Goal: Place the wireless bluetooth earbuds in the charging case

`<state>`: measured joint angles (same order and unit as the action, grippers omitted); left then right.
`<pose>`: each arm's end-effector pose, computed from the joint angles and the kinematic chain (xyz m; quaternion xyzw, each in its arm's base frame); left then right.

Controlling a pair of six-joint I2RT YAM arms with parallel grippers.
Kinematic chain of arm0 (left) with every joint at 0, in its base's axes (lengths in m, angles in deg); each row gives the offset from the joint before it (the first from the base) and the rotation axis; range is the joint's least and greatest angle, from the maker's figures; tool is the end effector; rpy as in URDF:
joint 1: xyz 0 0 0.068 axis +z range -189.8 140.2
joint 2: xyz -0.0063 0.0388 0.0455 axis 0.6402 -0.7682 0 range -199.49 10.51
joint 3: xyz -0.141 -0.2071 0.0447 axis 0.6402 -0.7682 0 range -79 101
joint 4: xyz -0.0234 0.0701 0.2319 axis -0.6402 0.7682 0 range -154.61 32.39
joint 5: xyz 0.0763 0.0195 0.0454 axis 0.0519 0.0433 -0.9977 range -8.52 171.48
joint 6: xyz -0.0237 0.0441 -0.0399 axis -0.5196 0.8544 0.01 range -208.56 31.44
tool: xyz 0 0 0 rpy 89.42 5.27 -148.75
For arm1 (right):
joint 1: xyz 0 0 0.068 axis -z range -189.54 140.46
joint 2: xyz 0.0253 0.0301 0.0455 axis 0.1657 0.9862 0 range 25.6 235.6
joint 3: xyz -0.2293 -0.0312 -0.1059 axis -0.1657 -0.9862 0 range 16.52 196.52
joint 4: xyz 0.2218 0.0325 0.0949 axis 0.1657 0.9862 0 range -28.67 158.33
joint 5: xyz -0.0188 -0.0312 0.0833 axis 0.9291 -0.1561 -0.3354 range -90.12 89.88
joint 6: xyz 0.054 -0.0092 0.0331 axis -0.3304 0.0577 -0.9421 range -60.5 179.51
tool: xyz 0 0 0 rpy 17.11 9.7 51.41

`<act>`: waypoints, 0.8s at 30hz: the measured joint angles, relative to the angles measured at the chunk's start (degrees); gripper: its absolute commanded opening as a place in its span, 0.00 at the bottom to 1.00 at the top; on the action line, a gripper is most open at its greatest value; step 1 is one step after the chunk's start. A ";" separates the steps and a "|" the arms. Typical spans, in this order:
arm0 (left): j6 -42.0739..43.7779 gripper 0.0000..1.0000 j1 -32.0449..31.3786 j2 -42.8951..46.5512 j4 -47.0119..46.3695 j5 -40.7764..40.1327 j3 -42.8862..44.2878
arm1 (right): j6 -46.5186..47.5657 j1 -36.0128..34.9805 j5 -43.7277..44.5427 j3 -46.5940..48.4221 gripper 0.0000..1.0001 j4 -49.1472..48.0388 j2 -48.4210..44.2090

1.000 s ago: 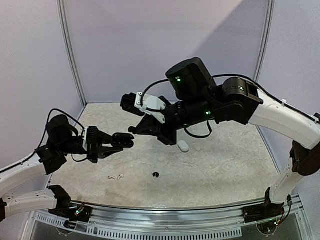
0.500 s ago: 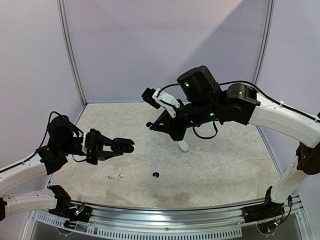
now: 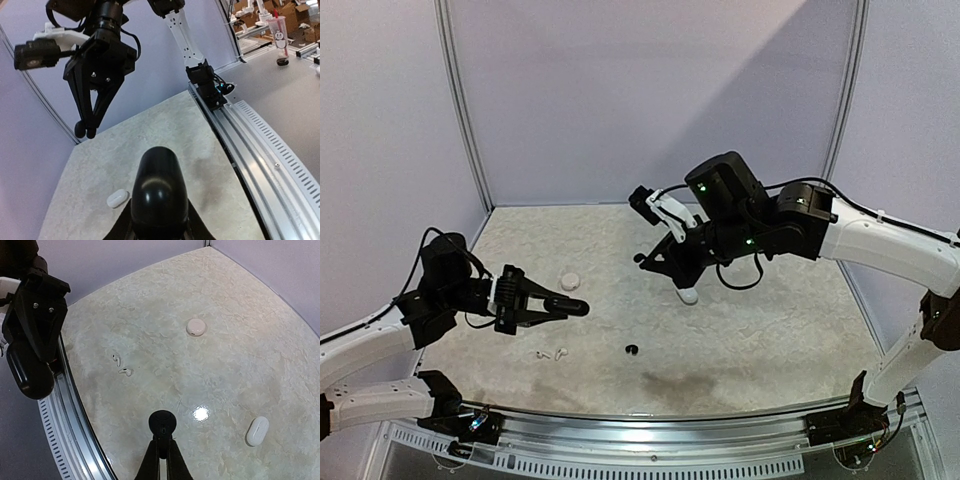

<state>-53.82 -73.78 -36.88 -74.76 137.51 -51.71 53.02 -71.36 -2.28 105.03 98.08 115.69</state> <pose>0.1320 -0.1385 0.2551 0.6309 0.3876 -0.3559 0.5701 0.1610 0.3045 0.3357 -0.4252 0.7932 0.2586 0.3510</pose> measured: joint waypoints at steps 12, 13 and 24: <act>-20.70 0.00 -0.13 -2.71 -2.34 -2.12 0.83 | 0.09 2.19 -5.55 -2.82 0.00 0.37 0.28; -21.14 0.00 -0.13 -2.71 -2.45 -2.64 0.83 | -0.57 2.99 -6.73 -3.48 0.00 0.98 0.79; -22.40 0.00 -0.15 -1.92 -2.40 -4.24 0.07 | -7.10 7.48 -23.89 -14.73 0.00 3.67 19.69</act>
<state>-76.23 -73.93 -38.81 -77.17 133.27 -51.65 45.92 -63.88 -26.17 90.30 101.75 135.38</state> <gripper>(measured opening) 0.236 0.042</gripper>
